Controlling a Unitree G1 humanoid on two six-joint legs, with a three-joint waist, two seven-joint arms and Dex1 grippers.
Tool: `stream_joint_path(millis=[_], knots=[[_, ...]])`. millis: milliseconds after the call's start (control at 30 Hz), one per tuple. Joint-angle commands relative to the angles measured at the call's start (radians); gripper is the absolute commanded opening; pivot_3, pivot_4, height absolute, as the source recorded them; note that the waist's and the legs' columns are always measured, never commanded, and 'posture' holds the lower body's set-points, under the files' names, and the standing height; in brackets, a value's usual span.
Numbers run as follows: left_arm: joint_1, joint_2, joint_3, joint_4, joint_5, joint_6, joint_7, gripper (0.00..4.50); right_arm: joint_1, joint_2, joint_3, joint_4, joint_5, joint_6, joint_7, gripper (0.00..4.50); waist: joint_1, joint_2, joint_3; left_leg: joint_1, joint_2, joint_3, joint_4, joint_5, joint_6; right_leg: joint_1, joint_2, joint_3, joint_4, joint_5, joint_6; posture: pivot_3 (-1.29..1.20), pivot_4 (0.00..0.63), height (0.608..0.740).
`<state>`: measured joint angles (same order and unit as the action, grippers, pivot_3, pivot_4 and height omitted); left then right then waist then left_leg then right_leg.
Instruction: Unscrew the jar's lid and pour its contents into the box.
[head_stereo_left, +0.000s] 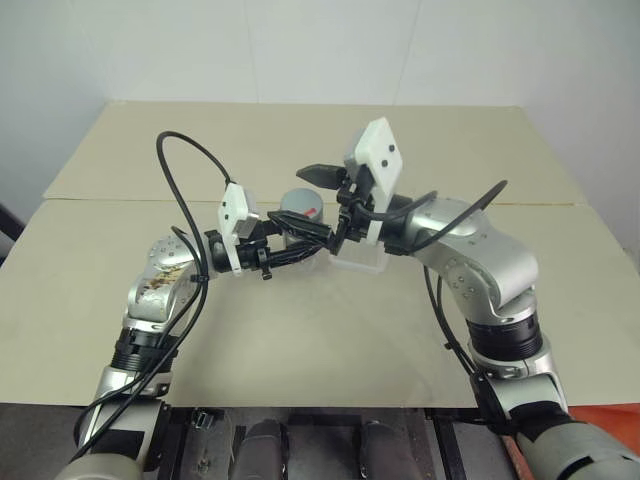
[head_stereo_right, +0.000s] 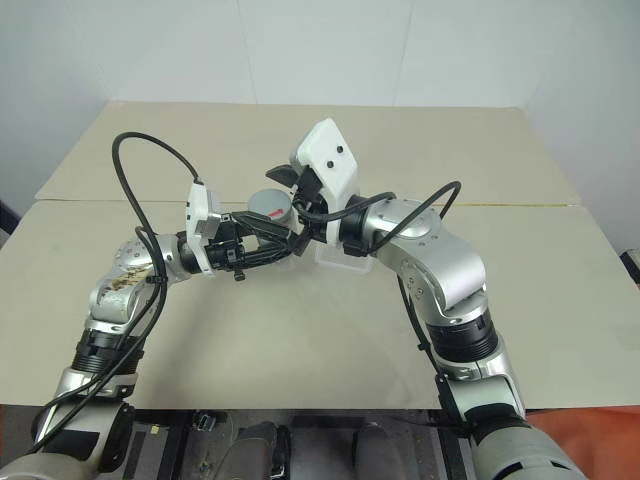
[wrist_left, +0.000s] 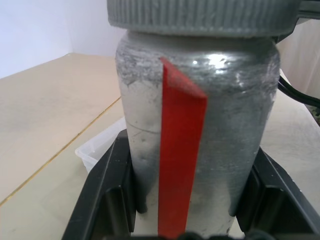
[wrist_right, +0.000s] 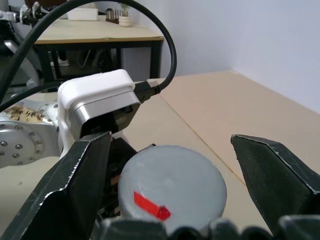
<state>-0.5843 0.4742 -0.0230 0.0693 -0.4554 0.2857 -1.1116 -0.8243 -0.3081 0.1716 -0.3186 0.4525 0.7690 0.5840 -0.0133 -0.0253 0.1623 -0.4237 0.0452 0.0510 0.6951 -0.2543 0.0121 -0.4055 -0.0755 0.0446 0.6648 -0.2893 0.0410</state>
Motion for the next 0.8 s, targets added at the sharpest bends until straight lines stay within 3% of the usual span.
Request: stream_joint_path(millis=[33, 800], knots=[[-0.006, 0.005, 0.01, -0.041, -0.008, -0.015, -0.002, 2.07, -0.023, -0.007, -0.018, -0.01, -0.013, -0.001, -0.015, 4.45, 0.0, 0.0, 0.0, 0.0, 0.0, 0.0, 0.0, 0.0, 0.0, 0.0, 0.0, 0.0, 0.0, 0.0, 0.0, 0.0, 0.15, 0.74], [0.012, 0.052, 0.042, -0.062, -0.034, -0.01, -0.017, 2.07, 0.044, -0.084, -0.051, -0.05, 0.01, 0.019, 0.002, 4.45, 0.0, 0.0, 0.0, 0.0, 0.0, 0.0, 0.0, 0.0, 0.0, 0.0, 0.0, 0.0, 0.0, 0.0, 0.0, 0.0, 0.15, 0.74]])
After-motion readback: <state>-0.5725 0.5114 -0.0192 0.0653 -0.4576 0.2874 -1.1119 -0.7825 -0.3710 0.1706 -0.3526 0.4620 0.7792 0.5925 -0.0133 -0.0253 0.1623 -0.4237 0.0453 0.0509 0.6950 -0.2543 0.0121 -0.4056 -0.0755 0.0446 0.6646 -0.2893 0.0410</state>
